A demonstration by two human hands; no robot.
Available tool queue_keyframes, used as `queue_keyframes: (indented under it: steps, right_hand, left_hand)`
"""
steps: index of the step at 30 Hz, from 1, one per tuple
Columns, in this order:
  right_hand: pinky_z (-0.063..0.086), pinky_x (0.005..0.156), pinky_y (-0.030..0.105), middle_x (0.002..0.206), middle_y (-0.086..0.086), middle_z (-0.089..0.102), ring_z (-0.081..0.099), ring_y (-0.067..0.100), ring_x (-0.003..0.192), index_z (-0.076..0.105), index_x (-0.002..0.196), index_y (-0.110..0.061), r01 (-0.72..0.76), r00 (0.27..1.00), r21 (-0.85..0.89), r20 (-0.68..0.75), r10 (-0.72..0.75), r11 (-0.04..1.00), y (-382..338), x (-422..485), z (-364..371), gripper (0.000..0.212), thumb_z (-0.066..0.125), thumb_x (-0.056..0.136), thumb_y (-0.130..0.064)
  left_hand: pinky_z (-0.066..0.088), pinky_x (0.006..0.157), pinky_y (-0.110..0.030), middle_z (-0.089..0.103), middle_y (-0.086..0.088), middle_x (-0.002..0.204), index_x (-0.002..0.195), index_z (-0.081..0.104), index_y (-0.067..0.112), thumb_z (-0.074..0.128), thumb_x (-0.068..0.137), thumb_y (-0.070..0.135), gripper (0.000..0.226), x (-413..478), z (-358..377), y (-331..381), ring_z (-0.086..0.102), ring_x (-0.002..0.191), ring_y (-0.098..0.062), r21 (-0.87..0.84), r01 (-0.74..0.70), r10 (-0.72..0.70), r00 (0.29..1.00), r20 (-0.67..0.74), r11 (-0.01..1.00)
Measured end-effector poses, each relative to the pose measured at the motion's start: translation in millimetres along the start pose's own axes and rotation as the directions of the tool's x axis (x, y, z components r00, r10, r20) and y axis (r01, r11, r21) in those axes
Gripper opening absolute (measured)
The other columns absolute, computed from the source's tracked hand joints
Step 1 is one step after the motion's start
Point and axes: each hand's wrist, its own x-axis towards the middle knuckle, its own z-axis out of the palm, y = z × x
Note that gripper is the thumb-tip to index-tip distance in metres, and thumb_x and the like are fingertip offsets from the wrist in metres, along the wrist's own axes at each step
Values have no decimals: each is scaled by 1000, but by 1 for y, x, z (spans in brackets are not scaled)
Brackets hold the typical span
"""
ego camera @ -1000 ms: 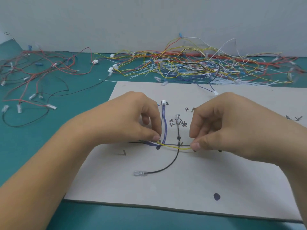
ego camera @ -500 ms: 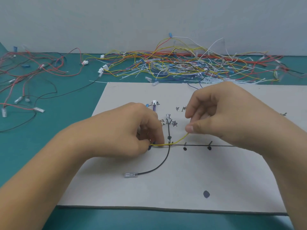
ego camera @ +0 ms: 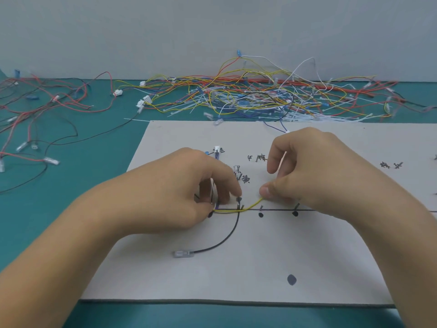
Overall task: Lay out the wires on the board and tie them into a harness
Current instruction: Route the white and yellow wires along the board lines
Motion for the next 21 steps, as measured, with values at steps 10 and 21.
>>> queue_keyframes:
  steps: [10, 21]
  right_hand:
    - [57, 69, 23, 73, -14, 74, 69, 4, 67, 70, 81, -26, 184, 978, 260, -146, -150, 948, -7, 5, 9, 26, 86, 74, -7]
    - [60, 75, 31, 78, -9, 73, 70, 6, 68, 75, 88, -23, 234, 967, 269, -159, -197, 934, -14, 16, 28, 26, 80, 78, 0]
  left_hand:
    - [44, 67, -15, 68, 17, 94, 107, 81, 42, 63, 81, -5, 57, 2, 1, 3, 65, 84, -12, -8, -17, 17, 1000, 24, 1000]
    - [41, 65, -12, 68, 17, 95, 107, 80, 42, 62, 81, -5, 57, 0, 0, 5, 63, 82, -11, -3, 1, 0, 999, 41, 1000]
